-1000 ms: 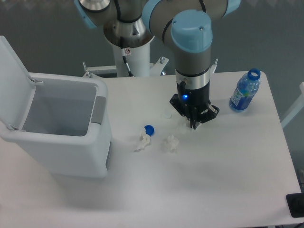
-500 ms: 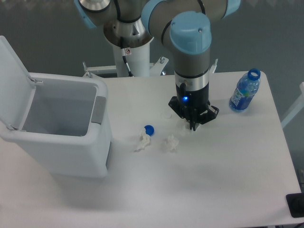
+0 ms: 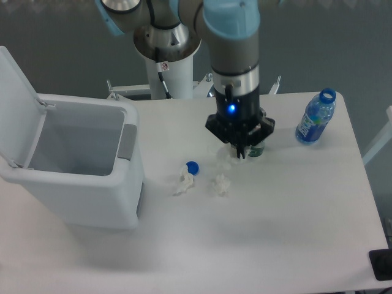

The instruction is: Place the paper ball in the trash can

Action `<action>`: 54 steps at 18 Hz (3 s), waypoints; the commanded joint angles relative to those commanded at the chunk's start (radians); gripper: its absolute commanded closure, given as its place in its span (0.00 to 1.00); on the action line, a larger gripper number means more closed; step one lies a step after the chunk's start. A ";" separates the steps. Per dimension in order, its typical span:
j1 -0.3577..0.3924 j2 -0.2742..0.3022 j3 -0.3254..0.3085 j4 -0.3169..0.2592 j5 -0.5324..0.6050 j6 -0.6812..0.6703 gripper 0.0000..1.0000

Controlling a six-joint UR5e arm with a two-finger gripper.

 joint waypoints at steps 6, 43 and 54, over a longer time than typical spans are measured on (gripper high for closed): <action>-0.003 0.075 0.008 0.011 -0.086 -0.325 1.00; -0.341 0.146 -0.089 0.017 -0.216 -0.200 0.00; -0.262 0.146 -0.123 0.012 0.058 0.075 0.00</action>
